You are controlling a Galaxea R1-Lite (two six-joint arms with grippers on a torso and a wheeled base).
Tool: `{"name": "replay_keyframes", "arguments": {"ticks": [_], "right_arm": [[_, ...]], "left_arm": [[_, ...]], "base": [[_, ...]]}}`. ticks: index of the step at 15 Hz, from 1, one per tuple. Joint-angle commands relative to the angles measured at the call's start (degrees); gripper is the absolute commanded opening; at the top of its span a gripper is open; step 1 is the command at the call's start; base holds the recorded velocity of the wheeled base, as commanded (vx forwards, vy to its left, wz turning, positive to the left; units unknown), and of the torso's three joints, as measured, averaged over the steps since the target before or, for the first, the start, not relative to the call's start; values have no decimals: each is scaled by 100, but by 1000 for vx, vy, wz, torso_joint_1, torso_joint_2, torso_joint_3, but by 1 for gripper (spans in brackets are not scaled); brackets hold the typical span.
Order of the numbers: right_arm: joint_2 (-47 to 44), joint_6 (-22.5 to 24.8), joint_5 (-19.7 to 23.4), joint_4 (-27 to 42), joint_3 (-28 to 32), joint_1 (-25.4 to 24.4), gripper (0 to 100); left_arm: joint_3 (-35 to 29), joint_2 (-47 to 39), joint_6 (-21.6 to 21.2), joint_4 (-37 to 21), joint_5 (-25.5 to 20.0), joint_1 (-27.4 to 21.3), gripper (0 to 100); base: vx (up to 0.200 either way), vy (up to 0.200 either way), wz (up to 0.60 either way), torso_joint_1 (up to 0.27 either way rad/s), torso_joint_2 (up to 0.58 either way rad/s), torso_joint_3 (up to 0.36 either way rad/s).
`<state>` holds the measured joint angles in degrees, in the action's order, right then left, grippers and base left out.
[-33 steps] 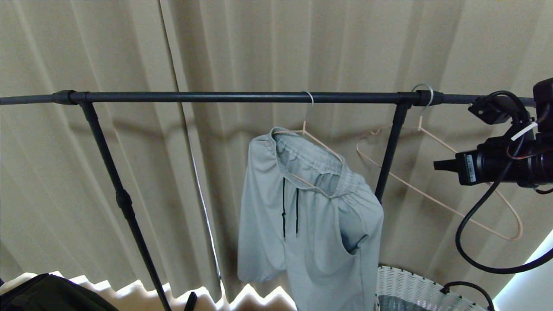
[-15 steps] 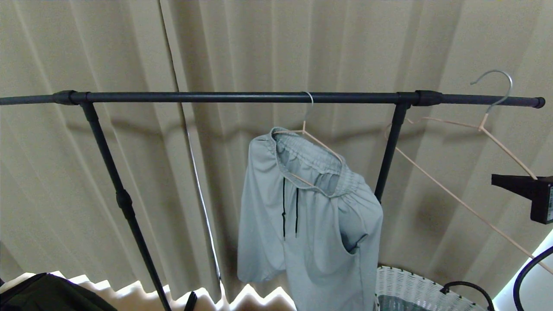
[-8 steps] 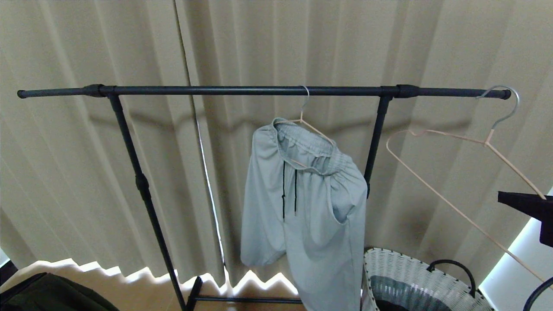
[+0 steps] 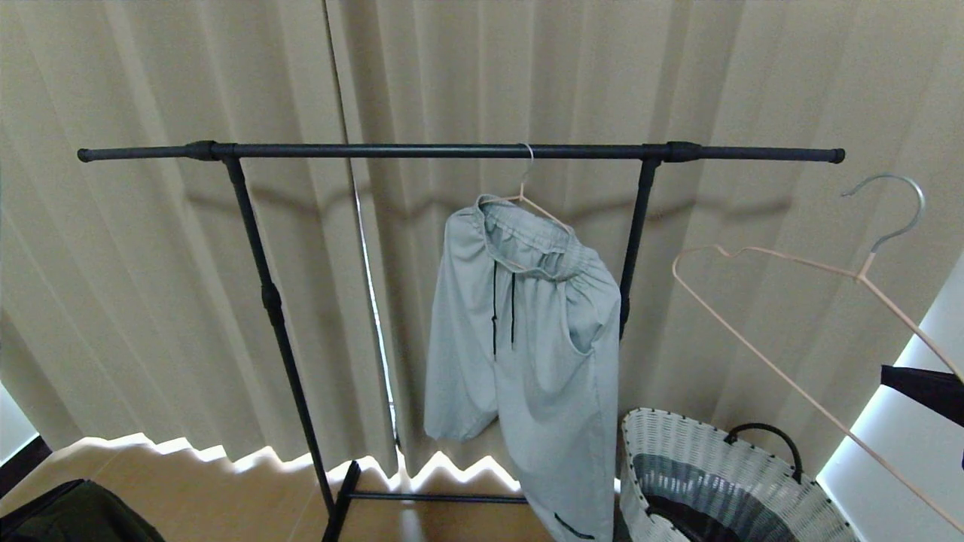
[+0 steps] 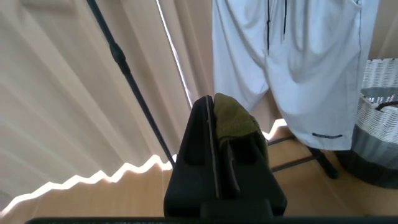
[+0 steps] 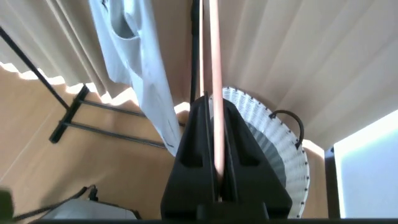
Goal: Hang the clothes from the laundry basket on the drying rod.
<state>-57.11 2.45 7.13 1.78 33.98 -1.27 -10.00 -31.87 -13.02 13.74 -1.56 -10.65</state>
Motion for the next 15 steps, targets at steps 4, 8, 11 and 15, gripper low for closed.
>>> {"name": "replay_keyframes", "arguments": {"ticks": [4, 8, 11, 15], "right_arm": [[121, -25, 16, -2, -58, -111, 0], [183, -52, 8, -2, -163, -163, 0], [218, -52, 8, -2, -190, -163, 0], [209, -52, 8, -11, -190, -163, 0]], "left_arm": [[-11, 49, 1, 6, -11, 2, 0], [86, 190, 36, -3, -2, 20, 0], [50, 242, 388, -3, 24, -103, 0], [59, 233, 388, -3, 7, -112, 0]], "base": [[0, 0, 0, 0, 0, 0], [0, 0, 0, 0, 0, 0], [0, 133, 0, 2, 2, 6], [0, 200, 0, 4, -1, 1]]}}
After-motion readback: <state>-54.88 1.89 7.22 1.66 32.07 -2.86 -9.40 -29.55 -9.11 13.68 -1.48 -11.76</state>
